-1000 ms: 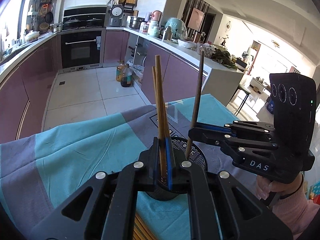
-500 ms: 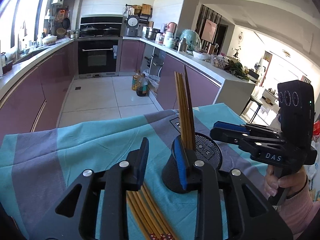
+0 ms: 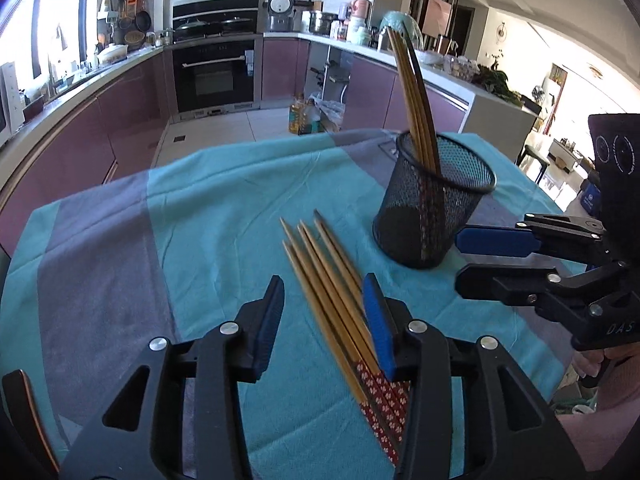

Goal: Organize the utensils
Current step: 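Move both open tools back to the remaining chopsticks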

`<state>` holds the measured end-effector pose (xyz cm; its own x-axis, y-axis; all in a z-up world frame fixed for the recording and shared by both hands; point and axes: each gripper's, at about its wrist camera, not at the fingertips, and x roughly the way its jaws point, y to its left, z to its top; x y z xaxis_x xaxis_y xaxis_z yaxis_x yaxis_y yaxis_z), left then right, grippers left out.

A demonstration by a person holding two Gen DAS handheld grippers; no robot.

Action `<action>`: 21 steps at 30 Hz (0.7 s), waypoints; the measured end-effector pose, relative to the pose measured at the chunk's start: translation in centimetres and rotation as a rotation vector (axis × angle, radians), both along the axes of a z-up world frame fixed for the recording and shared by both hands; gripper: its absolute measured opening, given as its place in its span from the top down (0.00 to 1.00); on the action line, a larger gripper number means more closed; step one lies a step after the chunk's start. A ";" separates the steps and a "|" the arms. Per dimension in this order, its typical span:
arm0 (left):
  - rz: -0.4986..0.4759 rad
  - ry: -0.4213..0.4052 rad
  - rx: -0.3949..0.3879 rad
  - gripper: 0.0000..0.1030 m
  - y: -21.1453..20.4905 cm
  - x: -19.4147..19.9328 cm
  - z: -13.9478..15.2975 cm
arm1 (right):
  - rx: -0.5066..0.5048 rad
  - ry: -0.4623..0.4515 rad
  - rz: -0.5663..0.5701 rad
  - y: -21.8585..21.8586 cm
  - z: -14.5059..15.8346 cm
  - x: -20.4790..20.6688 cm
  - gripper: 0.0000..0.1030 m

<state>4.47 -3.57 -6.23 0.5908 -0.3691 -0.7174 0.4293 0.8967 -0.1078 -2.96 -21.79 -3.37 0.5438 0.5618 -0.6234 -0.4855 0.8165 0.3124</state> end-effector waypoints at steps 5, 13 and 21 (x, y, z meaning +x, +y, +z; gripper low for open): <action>-0.001 0.085 0.006 0.61 -1.1 0.3 -3.0 | -0.017 0.083 0.003 1.2 -2.8 0.5 0.63; 0.011 0.107 0.036 0.61 -1.1 -0.4 -4.7 | -0.029 0.120 -0.036 1.2 -4.2 1.0 0.63; 0.022 0.097 0.059 0.61 -1.2 -0.3 -4.7 | -0.087 0.107 -0.046 2.3 -4.6 1.2 0.64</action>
<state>4.14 -4.80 -10.96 0.5249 -0.3123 -0.7918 0.3997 0.9117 -0.0947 -1.77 -19.49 -7.97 0.4957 0.4791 -0.7244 -0.4151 0.8633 0.2870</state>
